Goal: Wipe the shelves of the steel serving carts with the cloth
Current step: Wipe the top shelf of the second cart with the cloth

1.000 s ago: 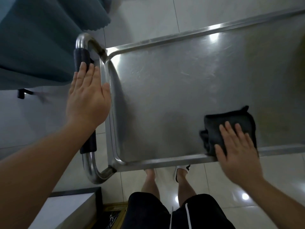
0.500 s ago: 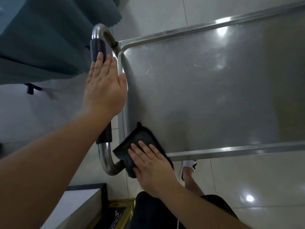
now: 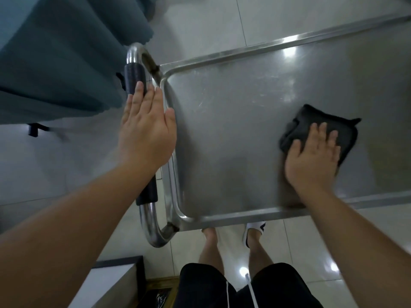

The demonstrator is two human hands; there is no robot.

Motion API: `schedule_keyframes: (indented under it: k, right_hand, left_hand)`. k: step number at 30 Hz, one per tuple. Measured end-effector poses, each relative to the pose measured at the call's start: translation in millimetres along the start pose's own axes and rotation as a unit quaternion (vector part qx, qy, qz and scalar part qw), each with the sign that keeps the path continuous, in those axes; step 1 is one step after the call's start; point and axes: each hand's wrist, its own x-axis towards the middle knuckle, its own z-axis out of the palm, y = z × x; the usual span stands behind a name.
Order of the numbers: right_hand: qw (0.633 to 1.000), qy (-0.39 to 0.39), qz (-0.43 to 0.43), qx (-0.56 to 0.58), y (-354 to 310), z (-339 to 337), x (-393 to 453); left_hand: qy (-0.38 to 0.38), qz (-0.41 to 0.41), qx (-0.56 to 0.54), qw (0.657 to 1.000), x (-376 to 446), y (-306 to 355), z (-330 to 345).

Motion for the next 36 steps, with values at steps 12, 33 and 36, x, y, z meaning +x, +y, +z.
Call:
schedule_keyframes:
  k: [12,33,36]
  right_hand:
    - [0.842,-0.177,-0.507,-0.055,-144,55,-101]
    - [0.912,-0.141,-0.385,-0.008,-225,74,-67]
    - [0.822,-0.189,-0.535,-0.039,-205,68,-54]
  left_hand:
    - [-0.001,0.006,-0.003,1.0,-1,2,-3]
    - [-0.011,-0.006,-0.021,1.0,-3,3,-4]
    - [-0.011,-0.001,-0.014,1.0,-2,3,-2]
